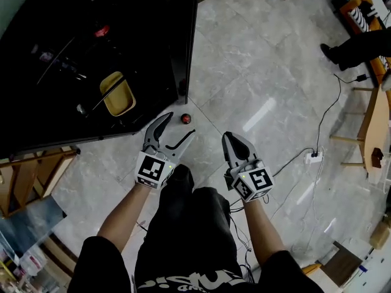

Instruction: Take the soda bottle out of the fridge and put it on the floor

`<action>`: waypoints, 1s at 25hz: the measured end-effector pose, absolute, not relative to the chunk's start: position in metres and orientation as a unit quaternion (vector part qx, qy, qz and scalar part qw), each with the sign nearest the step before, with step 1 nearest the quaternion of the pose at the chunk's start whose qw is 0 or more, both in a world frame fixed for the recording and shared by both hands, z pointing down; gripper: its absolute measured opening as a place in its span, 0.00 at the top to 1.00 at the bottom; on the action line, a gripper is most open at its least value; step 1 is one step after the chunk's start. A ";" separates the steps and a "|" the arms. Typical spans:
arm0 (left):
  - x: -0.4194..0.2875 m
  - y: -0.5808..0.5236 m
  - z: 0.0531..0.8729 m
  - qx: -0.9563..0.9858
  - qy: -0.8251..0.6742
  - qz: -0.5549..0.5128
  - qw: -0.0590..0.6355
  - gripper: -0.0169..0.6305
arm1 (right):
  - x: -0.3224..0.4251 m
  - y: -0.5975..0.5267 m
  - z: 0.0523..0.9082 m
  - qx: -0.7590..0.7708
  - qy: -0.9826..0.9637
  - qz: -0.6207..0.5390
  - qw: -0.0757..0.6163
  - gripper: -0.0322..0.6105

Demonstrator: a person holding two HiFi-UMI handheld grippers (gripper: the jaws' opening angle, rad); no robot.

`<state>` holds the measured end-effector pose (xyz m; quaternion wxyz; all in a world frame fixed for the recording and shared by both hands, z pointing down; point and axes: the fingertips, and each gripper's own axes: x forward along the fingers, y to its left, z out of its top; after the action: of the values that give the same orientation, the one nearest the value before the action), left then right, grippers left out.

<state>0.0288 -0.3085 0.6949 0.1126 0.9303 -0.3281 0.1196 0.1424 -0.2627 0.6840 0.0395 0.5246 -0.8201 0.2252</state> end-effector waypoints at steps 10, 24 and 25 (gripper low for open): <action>0.032 -0.291 0.497 0.929 -0.331 0.084 0.140 0.64 | 0.143 -0.247 0.499 0.540 -0.814 0.212 0.028 0.91; 0.035 -0.268 0.398 0.915 -0.369 0.071 0.147 0.96 | 0.165 -0.238 0.392 0.512 -0.843 0.165 0.017 0.91; 0.032 -0.266 0.390 0.913 -0.377 0.067 0.144 0.96 | 0.168 -0.237 0.385 0.511 -0.845 0.159 0.016 0.91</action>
<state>0.0319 -0.2659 0.3902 0.1435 0.9128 -0.3765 0.0669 0.1680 -0.2367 0.3852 0.0164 0.5112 -0.8445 0.1589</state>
